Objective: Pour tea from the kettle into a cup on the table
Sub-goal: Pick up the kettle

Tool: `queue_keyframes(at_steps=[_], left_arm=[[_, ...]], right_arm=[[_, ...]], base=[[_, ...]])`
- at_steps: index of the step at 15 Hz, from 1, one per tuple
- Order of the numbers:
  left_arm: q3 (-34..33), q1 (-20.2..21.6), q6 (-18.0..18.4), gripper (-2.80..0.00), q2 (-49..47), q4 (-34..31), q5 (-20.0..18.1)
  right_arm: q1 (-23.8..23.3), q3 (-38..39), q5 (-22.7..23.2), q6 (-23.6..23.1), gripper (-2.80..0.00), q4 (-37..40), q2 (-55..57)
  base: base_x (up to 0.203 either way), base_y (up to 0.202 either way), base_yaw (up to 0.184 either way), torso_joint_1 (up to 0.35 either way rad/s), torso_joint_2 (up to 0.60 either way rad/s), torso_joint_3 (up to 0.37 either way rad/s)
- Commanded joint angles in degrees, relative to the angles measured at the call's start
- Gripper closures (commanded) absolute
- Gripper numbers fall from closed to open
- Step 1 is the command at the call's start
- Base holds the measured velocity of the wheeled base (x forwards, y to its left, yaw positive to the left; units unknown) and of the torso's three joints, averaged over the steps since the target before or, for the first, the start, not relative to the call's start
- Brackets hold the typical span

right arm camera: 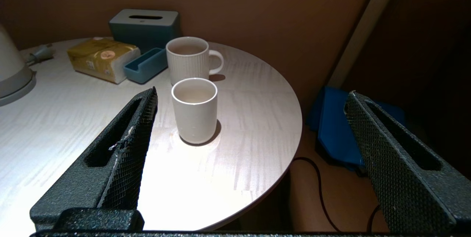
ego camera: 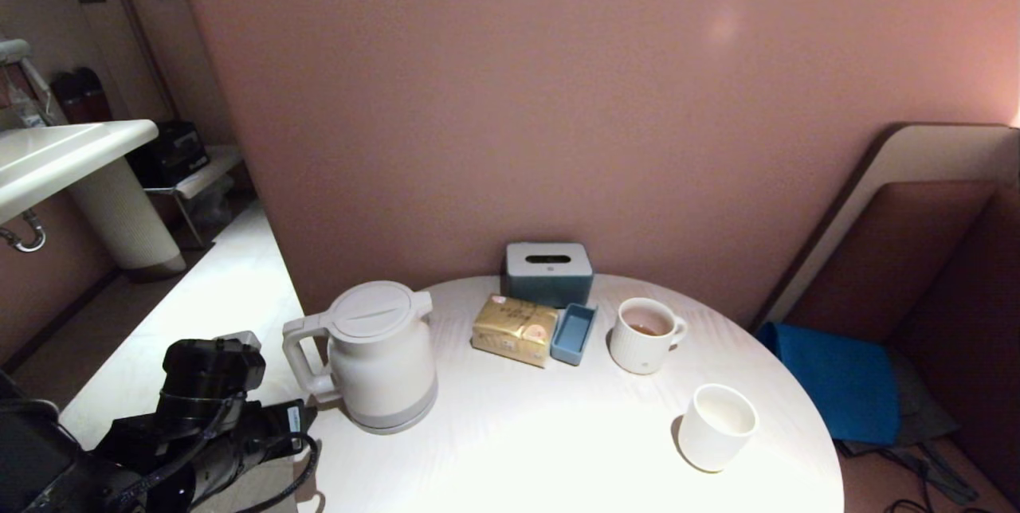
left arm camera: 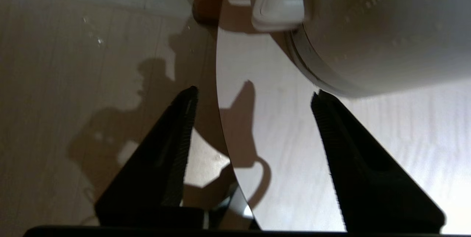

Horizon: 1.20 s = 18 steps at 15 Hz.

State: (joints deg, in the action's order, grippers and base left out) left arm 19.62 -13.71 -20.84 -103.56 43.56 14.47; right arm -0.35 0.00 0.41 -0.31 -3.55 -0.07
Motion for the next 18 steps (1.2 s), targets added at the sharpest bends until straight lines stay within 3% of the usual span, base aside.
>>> queue_keyframes(at_steps=[1, 5, 10, 15, 18], left_arm=[[-0.7, 0.8, 0.9, -2.80, -4.9, 6.5, 0.4], [-2.3, 3.6, 4.0, -2.80, -7.7, 18.3, 0.7], [-2.8, 5.3, 6.2, -2.80, -12.0, 24.9, 0.7], [-2.9, 5.6, 9.2, -2.80, -19.4, 38.1, 0.6], [-1.9, 5.6, 9.8, -2.80, -19.4, 38.8, 0.6]], right_arm=[[0.0, 0.0, 0.0, 0.0, -2.80, -0.1, 0.1], [0.0, 0.0, 0.0, 0.0, -2.80, -0.1, 0.1], [0.0, 0.0, 0.0, 0.0, -2.80, -0.1, 0.1], [0.0, 0.0, 0.0, 0.0, -2.80, -0.1, 0.1], [0.0, 0.0, 0.0, 0.0, -2.80, -0.1, 0.1]], base=[[0.000, 0.000, 0.000, 0.000, 0.00, 0.000], [0.000, 0.000, 0.000, 0.000, 0.00, 0.000], [0.000, 0.000, 0.000, 0.000, 0.00, 0.000], [0.000, 0.000, 0.000, 0.000, 0.00, 0.000], [0.000, 0.000, 0.000, 0.000, 0.00, 0.000]])
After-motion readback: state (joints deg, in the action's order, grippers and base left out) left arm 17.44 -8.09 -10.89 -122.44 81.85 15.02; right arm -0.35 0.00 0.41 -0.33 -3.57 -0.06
